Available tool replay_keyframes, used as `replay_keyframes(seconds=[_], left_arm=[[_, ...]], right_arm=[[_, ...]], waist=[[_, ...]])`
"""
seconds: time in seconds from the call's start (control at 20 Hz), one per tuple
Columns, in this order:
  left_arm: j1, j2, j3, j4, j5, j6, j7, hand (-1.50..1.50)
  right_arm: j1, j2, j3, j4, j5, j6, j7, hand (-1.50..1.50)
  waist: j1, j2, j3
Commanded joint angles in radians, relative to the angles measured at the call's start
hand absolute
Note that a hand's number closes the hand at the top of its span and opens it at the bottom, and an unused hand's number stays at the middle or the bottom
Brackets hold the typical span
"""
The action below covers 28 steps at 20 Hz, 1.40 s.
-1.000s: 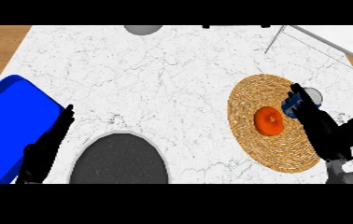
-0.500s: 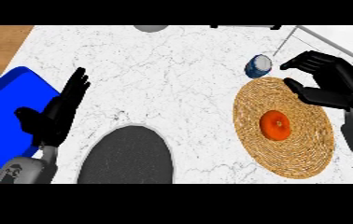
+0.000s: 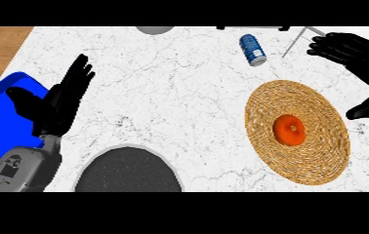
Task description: Pick the squash from the placemat and place it in the tiered shelf
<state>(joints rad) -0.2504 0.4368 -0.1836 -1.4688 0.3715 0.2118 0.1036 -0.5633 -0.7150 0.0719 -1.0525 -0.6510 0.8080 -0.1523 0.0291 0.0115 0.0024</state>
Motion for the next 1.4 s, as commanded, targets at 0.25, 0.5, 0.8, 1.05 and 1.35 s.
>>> replay_keyframes(seconds=[0.25, 0.5, 0.8, 1.05, 1.35], left_arm=[[-0.037, 0.011, 0.023, 0.009, 0.004, -0.002, 0.038, 0.0], [-0.012, -0.004, 0.02, 0.017, -0.005, 0.001, 0.015, 0.0], [0.027, -0.022, 0.028, -0.006, -0.023, -0.008, 0.019, 0.0], [0.001, -0.016, 0.059, -0.029, -0.028, -0.023, 0.067, 0.0], [-0.012, -0.027, 0.086, -0.024, -0.047, -0.026, 0.077, 0.0]], right_arm=[[-0.16, -0.232, 0.117, -0.223, 0.37, 0.145, 0.049, -1.5], [-0.17, -0.237, 0.197, -0.466, 0.66, 0.004, 0.038, -1.5], [0.03, -0.155, 0.27, -0.562, 0.883, -0.144, 0.0, -1.5], [0.058, -0.07, 0.328, -0.611, 1.007, -0.165, 0.109, -1.5], [0.079, -0.097, 0.331, -0.689, 1.128, -0.118, 0.187, -1.5]], waist=[[-0.008, -0.015, -0.001], [-0.019, -0.016, -0.001], [-0.031, -0.012, -0.002], [-0.027, -0.012, -0.002], [-0.031, -0.014, -0.002]])
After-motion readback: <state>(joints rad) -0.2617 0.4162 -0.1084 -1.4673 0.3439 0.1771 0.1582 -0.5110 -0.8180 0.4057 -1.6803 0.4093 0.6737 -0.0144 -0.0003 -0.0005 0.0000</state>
